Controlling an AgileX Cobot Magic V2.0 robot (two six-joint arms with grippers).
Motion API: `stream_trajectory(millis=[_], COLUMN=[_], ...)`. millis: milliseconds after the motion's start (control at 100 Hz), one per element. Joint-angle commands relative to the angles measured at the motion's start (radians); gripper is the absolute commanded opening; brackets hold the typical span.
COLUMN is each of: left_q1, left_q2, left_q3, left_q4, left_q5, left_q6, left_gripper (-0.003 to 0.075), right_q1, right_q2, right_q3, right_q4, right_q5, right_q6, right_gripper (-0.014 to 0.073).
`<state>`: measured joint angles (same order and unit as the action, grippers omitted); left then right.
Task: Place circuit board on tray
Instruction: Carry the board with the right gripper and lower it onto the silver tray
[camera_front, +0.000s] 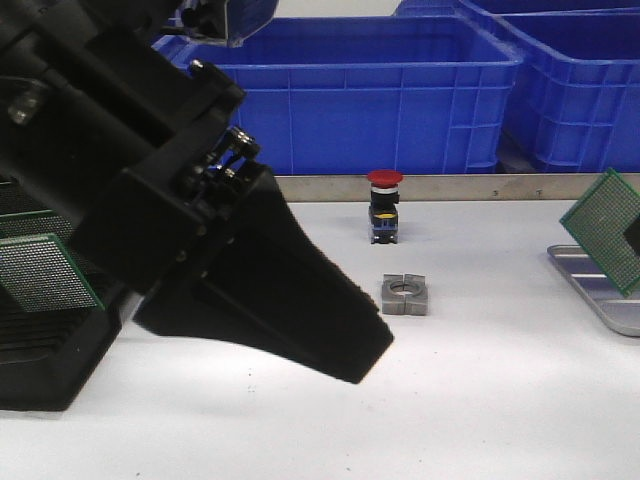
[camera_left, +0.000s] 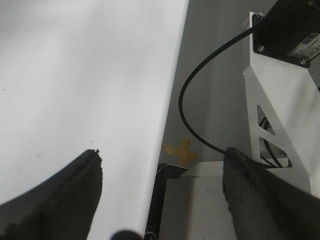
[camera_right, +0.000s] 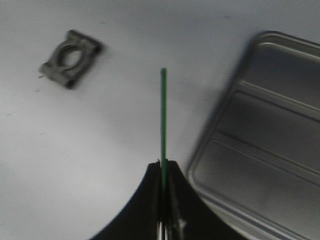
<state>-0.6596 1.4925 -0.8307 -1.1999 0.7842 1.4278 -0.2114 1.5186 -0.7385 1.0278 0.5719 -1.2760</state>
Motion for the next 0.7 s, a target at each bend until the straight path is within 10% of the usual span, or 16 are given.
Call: stream_trajectory(millis=[0, 350, 690], left_q1=[-0.009, -0.009, -0.005], left_q2=[-0.03, -0.03, -0.03], left_q3=[-0.027, -0.027, -0.027], left_q4=[-0.051, -0.051, -0.051], left_q5=[0.024, 0.024, 0.028], left_q6=[-0.007, -0.007, -0.007], left_gripper=[0.0475, 0.0475, 0.0475], right_q1=[-0.017, -0.018, -0.018], right_q2=[0.001, 0.088, 0.085], right_q3=[-0.022, -0.022, -0.022], right_q4=[0.06, 0.158, 0.157], right_q5=[-0.094, -0.241, -0.338], right_q6=[0.034, 0.04, 0.039], right_gripper=[-0.0068, -0.0039, 0.0477])
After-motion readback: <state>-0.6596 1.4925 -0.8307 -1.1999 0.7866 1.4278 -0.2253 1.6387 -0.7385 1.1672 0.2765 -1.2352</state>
